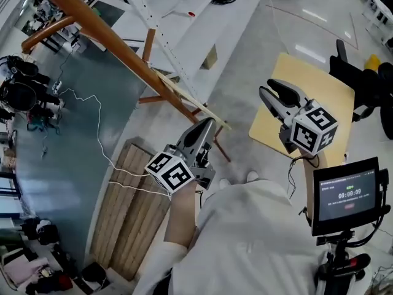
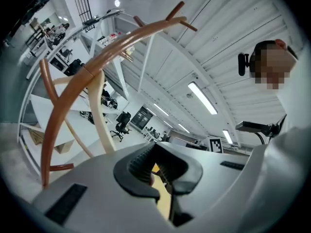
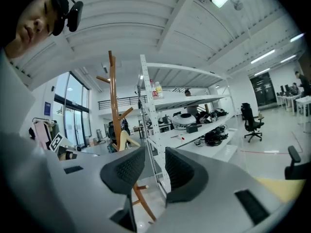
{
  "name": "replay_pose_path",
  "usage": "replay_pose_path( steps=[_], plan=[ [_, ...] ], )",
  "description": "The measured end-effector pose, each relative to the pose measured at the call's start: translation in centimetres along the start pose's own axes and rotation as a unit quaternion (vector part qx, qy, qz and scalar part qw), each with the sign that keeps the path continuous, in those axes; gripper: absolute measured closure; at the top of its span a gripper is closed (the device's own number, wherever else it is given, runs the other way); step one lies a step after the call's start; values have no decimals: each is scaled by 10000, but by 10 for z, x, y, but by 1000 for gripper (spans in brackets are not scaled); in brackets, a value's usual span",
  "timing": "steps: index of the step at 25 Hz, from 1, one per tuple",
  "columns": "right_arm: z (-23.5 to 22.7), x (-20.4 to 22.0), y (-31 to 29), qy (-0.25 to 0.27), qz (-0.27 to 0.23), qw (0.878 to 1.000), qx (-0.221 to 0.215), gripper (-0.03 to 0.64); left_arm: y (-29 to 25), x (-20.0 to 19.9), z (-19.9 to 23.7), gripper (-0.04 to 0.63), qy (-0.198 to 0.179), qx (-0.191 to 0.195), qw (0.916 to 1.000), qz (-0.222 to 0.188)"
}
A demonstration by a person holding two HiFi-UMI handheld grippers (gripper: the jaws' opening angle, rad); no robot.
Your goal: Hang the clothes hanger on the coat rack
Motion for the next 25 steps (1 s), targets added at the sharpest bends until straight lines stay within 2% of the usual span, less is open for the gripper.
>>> replay_pose_path(
  steps=[6,13,15,24,25],
  plan=[
    [-26,26,46,-425,-44,9976,553,477,-40,6,-14,589,-73,371,9986,364],
    [-36,55,86,-819,-135,9917,984,482,-75,18,-29,589,-127,651,9948,778],
    [-38,61,94,-912,-158,9900,1063,503,-82,22,-31,589,-102,714,9935,884],
    [-38,86,111,-1072,28,9864,1242,504,-101,40,-36,589,-30,806,9894,1207],
    [-38,88,111,-1052,69,9859,1297,547,-103,41,-37,589,-39,827,9888,1242]
  ],
)
Point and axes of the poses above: the fingertips, and each gripper's own axes: y backward along the fingers, z to its left, x out of its underside, the point moved 9 cm from there along y, backward along the fingers, and after that the axes turned 9 degrees about z, right-handed, at the moved point
